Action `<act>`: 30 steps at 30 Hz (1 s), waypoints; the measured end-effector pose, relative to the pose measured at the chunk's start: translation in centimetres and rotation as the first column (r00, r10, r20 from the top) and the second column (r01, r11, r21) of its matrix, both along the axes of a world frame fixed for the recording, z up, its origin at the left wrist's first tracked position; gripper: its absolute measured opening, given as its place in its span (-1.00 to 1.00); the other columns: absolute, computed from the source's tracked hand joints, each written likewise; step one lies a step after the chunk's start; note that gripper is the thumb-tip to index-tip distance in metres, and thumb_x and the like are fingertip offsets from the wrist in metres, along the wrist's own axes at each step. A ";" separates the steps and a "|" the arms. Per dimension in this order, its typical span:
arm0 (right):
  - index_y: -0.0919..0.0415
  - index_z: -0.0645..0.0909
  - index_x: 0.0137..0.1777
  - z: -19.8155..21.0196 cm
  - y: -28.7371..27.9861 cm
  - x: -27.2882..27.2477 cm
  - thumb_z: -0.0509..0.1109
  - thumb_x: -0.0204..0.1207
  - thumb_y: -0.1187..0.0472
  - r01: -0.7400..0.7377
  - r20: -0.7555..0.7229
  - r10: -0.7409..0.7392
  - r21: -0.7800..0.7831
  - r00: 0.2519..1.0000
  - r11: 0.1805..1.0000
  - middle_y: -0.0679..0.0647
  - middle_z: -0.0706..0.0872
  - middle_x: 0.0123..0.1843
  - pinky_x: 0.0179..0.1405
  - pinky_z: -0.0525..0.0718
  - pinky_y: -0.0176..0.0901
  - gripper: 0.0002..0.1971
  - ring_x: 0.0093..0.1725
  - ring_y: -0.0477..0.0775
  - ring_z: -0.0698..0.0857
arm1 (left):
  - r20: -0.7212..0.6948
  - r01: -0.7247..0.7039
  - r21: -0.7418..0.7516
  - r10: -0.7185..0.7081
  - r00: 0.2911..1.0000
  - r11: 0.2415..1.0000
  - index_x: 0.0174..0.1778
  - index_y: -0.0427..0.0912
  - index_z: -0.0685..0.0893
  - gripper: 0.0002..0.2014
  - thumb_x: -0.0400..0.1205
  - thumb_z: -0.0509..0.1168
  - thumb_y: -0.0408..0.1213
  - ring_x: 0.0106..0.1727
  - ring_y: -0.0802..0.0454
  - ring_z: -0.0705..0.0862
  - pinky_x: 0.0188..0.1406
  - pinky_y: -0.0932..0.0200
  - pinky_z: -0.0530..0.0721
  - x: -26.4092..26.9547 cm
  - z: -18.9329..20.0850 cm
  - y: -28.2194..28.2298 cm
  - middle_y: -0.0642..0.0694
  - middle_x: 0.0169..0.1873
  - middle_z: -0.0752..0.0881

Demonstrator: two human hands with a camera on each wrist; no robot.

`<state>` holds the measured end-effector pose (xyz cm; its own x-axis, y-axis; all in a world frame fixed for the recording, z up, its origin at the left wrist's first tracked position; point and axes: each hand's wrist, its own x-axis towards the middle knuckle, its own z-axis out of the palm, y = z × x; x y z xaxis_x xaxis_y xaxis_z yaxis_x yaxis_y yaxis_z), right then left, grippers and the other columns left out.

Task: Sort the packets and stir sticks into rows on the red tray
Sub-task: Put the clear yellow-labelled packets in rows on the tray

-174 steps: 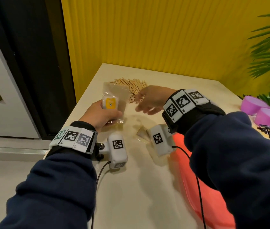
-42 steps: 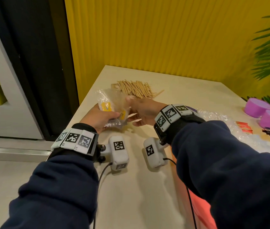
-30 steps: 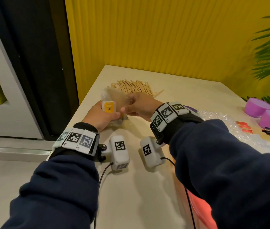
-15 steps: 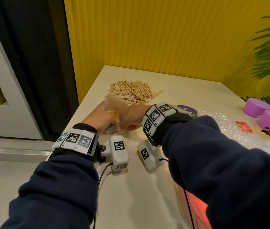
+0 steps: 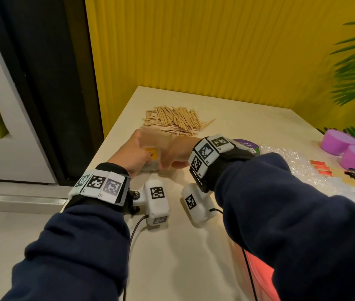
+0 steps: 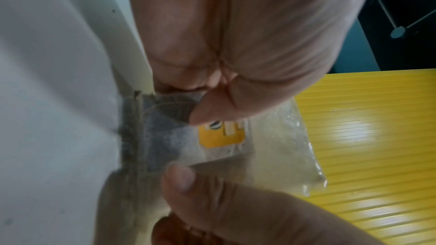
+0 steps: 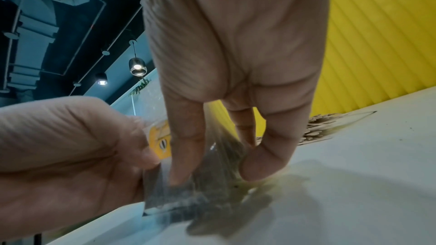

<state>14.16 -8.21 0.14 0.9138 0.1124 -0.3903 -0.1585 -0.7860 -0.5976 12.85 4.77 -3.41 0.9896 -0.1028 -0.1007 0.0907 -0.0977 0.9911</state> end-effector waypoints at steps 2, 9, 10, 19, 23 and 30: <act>0.32 0.61 0.16 0.0 0.2 0.1 0.52 0.36 0.40 0.003 -0.013 -0.003 0.012 1.000 1.000 0.20 0.70 0.16 0.28 0.64 0.04 -0.64 0.18 0.18 0.68 | -0.030 0.003 -0.016 -0.003 1.000 1.000 0.53 0.04 0.26 -0.14 0.38 0.06 -0.81 0.28 -0.17 0.48 -0.24 0.02 0.70 0.0 0.0 0.1 -0.12 0.37 0.44; 0.20 0.60 -0.13 0.2 0.1 0.3 0.47 0.41 0.40 0.023 0.023 -0.025 0.101 0.999 0.995 0.07 0.64 -0.16 0.24 0.64 -0.10 -0.86 0.04 0.10 0.69 | -0.019 0.019 -0.005 -0.019 1.000 1.000 0.49 0.06 0.37 -0.14 0.35 0.15 -0.80 0.08 -0.10 0.58 0.03 -0.15 0.71 0.0 -0.3 0.0 -0.11 0.25 0.54; 0.20 0.59 -0.10 0.3 0.2 0.3 0.46 0.43 0.36 0.008 0.026 -0.010 0.081 1.000 0.997 0.06 0.61 -0.18 0.20 0.61 -0.16 -0.88 -0.06 0.06 0.66 | -0.021 0.031 -0.014 -0.031 0.999 0.999 0.52 0.10 0.35 -0.11 0.36 0.15 -0.80 0.06 -0.13 0.58 0.09 -0.21 0.64 -0.1 -0.2 -0.1 -0.10 0.24 0.54; 0.28 0.57 0.21 0.0 0.4 0.4 0.49 0.40 0.32 0.011 -0.030 -0.007 0.118 1.000 0.993 0.17 0.67 0.16 0.36 0.56 0.09 -0.63 0.21 0.17 0.64 | -0.036 -0.039 -0.072 0.037 0.999 0.997 0.50 -0.02 0.30 -0.26 0.45 0.25 -0.70 0.27 -0.19 0.55 0.25 -0.25 0.59 0.5 -0.6 0.0 -0.16 0.34 0.49; 0.26 0.54 0.31 0.2 0.2 0.6 0.47 0.45 0.23 -0.004 0.039 0.005 -0.012 0.999 1.000 0.15 0.59 0.26 0.38 0.52 0.09 -0.57 0.29 0.17 0.56 | -0.062 -0.080 -0.061 0.076 0.995 0.995 0.49 -0.03 0.30 -0.28 0.47 0.25 -0.68 0.28 -0.24 0.52 0.24 -0.27 0.60 1.0 -1.1 0.2 -0.12 0.28 0.48; 0.25 0.56 -0.16 0.1 -0.3 1.2 0.39 0.43 0.48 0.076 0.021 -0.079 0.105 0.997 0.991 0.17 0.57 -0.13 0.11 0.54 -0.16 -0.86 -0.06 0.14 0.56 | -0.016 -0.001 -0.062 0.001 1.000 0.998 0.27 0.05 0.54 -0.49 0.56 0.17 -0.63 0.25 -0.15 0.60 0.28 -0.16 0.59 0.8 -0.9 0.0 -0.15 0.21 0.64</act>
